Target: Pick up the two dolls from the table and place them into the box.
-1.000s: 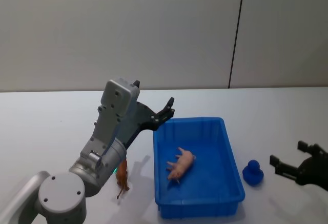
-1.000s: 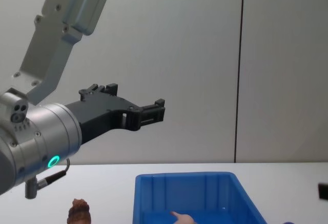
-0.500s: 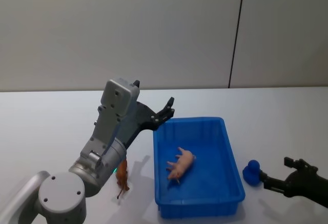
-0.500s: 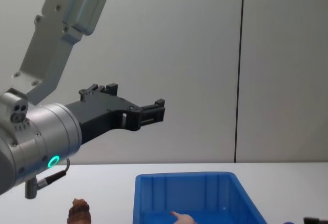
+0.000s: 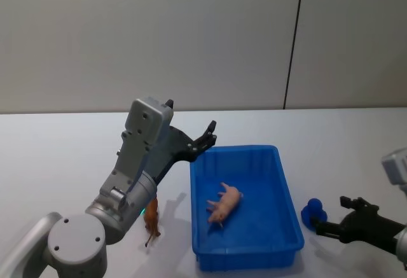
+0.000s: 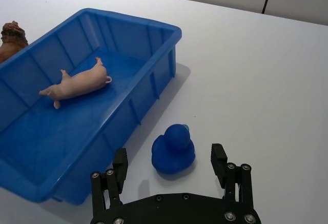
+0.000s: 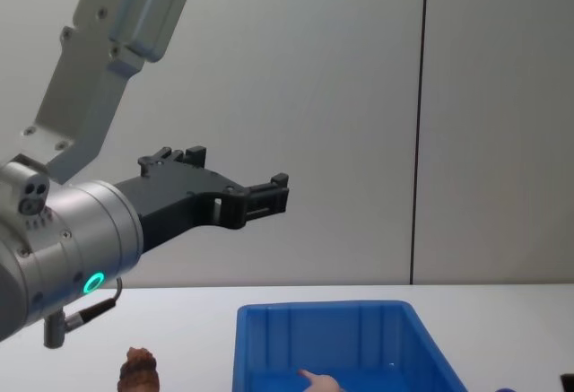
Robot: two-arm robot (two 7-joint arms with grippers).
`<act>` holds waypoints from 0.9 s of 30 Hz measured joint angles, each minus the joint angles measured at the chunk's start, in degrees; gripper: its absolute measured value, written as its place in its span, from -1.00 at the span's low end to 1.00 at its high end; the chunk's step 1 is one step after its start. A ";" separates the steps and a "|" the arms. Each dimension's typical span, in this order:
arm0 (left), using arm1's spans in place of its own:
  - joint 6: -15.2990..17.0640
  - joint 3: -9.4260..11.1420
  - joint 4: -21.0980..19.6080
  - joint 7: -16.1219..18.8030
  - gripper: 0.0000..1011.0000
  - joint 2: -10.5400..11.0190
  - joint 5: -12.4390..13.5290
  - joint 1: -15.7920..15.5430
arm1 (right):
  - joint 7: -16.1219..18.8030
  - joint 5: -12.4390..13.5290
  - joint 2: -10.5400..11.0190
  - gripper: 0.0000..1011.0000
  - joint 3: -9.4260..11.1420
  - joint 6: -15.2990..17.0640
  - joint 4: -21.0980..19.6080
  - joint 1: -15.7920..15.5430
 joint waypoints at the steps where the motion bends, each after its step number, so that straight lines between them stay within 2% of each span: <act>1: 0.00 0.00 0.00 0.00 0.98 0.00 0.00 0.00 | 0.21 -0.36 -0.20 0.98 -0.15 -0.11 0.43 0.36; 9: 0.00 0.00 0.00 0.00 0.98 0.00 0.00 0.00 | 1.80 -3.50 -2.59 0.98 -1.79 -1.32 5.58 4.44; 27: 0.00 0.00 0.00 0.00 0.98 0.00 0.00 0.00 | 2.33 -6.03 -3.95 0.98 -3.00 -1.11 9.91 7.10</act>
